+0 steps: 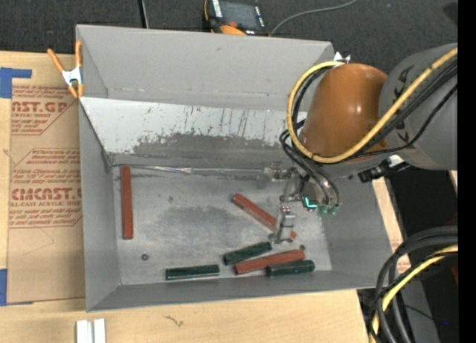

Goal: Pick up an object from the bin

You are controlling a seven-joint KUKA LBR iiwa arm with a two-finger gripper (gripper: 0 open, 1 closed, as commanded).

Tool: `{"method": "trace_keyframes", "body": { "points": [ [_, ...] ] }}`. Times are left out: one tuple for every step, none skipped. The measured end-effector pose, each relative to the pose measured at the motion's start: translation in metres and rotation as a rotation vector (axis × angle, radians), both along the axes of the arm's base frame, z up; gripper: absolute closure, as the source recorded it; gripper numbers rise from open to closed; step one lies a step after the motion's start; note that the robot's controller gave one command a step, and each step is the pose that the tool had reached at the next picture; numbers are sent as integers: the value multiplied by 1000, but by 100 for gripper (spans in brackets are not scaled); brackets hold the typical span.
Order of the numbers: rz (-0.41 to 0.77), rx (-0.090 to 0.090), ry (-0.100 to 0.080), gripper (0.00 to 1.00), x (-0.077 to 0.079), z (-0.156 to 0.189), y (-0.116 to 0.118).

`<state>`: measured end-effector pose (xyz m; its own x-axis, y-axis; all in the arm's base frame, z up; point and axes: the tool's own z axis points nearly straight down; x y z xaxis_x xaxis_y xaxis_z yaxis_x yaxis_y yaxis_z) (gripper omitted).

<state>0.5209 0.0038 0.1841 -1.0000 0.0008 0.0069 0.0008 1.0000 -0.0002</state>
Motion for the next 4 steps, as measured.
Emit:
{"method": "trace_keyframes", "body": {
  "points": [
    [-32, 0, -14, 0, -37, -116, -45],
    [-29, 1, -12, 100, -35, -109, -43],
    [132, 2, -15, 100, -3, -19, 4],
    [129, 2, -7, 0, -5, -23, 3]
  ]
}}
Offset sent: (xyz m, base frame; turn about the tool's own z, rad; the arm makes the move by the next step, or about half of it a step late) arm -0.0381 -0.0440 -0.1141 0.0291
